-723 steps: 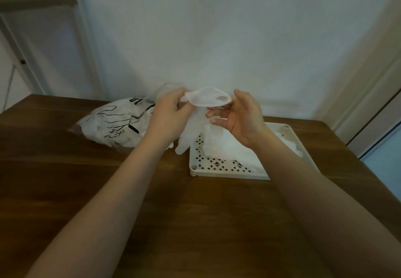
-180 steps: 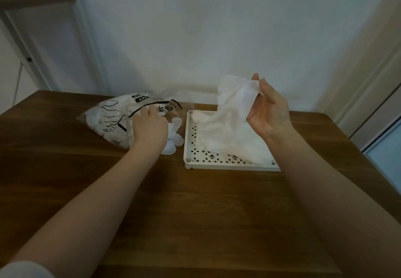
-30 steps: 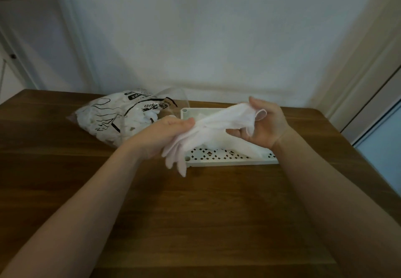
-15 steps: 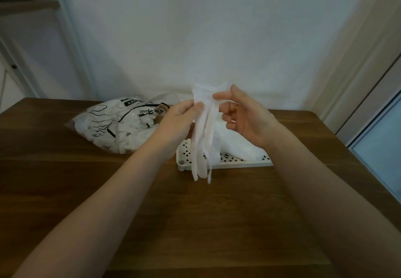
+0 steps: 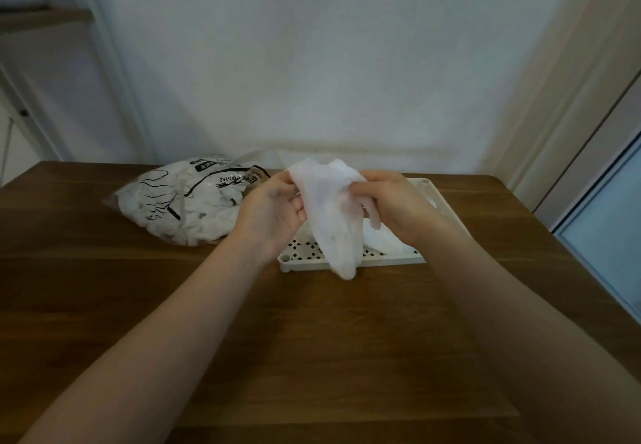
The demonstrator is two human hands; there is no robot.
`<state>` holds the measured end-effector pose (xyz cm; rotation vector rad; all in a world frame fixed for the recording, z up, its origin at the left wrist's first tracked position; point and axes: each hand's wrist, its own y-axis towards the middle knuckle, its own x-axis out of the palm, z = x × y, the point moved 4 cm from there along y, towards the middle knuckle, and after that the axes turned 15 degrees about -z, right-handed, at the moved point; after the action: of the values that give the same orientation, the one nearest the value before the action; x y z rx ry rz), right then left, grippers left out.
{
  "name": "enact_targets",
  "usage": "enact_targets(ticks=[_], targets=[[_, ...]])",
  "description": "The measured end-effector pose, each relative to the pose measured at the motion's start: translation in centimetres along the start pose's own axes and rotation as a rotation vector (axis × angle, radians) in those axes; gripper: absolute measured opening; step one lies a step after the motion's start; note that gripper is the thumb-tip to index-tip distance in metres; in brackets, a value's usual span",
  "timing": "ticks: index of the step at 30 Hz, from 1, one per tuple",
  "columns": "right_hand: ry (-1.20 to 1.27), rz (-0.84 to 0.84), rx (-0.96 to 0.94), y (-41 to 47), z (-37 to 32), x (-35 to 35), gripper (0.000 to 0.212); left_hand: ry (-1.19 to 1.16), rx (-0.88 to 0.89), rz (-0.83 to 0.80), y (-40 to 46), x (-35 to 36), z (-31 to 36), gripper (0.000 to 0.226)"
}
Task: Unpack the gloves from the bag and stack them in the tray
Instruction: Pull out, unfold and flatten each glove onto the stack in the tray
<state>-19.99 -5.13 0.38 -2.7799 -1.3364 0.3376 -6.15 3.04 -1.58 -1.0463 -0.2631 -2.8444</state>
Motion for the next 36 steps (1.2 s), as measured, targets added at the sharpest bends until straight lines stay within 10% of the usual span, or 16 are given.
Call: enact_targets(ticks=[5,11,18,24,36], targets=[[0.144,-0.197,-0.039,-0.6,-0.6,-0.8,0.025,-0.336,-0.199,-0.04,-0.4,-0.8,-0.4,0.053],[-0.041,-0.417,0.052,-2.1,-1.2,-1.4,0.03,0.792,-0.409,-0.036,1.8,0.0,-0.8,0.087],[-0.145,-0.473,0.105,-2.1,-1.0,-3.4,0.034,0.999,-0.299,-0.493,2.7,4.1,-1.4,0.005],[0.065,-0.565,0.099,-1.8,0.0,-5.4,0.01,0.949,-0.396,-0.537,3.3,3.6,-2.5,0.021],[-0.092,-0.52,0.223,-1.1,2.0,-10.5,0.037,1.074,-0.52,-0.412,5.0,1.5,-0.2,0.019]])
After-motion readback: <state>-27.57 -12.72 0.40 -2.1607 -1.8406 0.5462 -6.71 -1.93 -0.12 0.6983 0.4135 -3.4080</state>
